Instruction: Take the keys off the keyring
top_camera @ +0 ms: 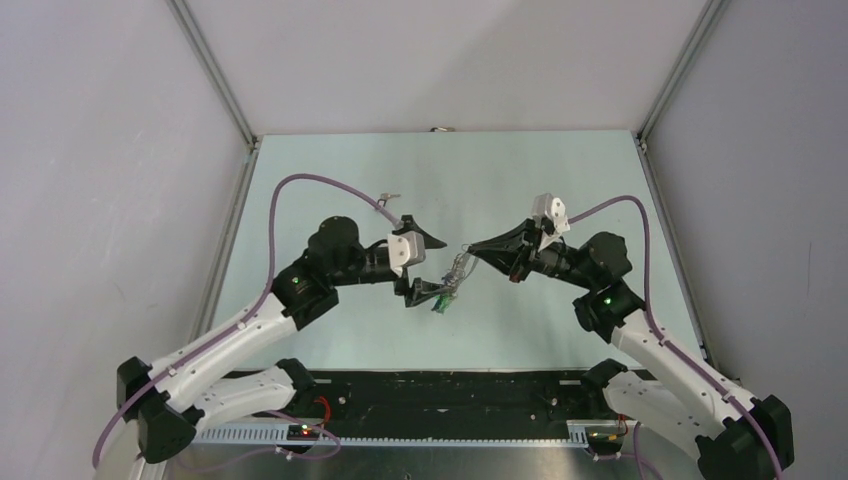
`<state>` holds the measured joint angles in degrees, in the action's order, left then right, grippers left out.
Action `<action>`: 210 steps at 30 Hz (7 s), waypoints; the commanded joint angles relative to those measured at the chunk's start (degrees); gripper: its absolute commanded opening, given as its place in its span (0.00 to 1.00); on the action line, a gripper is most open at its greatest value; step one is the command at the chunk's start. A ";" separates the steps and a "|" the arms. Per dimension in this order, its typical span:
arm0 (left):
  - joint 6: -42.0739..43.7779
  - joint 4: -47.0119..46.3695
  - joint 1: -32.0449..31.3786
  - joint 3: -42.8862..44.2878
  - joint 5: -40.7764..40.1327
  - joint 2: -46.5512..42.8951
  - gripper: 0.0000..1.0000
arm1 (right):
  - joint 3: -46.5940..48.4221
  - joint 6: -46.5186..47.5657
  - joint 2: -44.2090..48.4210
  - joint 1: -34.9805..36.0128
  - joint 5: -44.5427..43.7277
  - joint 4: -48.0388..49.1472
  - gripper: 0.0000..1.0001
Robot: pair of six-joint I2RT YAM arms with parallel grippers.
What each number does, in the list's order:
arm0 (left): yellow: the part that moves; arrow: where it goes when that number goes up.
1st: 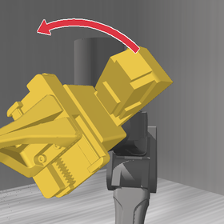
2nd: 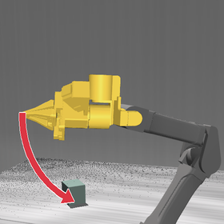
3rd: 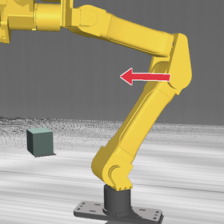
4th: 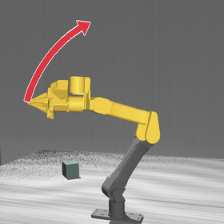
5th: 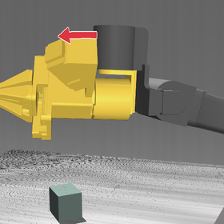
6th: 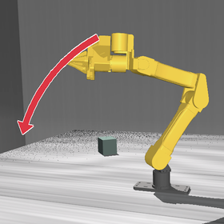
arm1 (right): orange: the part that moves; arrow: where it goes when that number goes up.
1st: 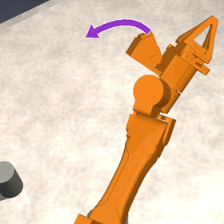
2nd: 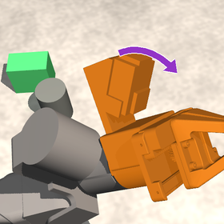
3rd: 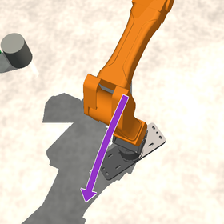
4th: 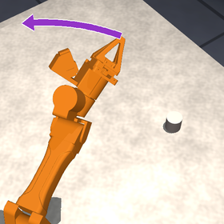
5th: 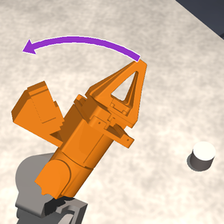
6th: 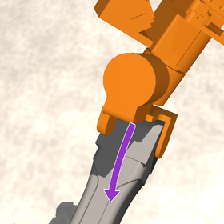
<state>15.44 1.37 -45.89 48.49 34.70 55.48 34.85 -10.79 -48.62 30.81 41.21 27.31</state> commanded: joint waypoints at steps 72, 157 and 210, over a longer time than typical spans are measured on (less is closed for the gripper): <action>1.34 -6.14 -0.12 -0.59 7.30 -11.65 0.00 | 10.96 33.59 -2.11 7.01 1.63 -26.96 0.67; -4.61 -42.41 -18.19 -9.92 -31.63 9.16 0.55 | 6.06 -62.62 7.47 -6.00 -29.06 -10.06 0.00; -12.14 -41.74 -13.19 -0.22 -28.50 18.29 0.00 | 4.50 -62.30 7.89 -3.55 -32.13 -7.65 0.00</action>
<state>5.52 -38.52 -59.31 45.89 6.63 73.93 39.24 -73.82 -43.20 27.68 11.42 16.60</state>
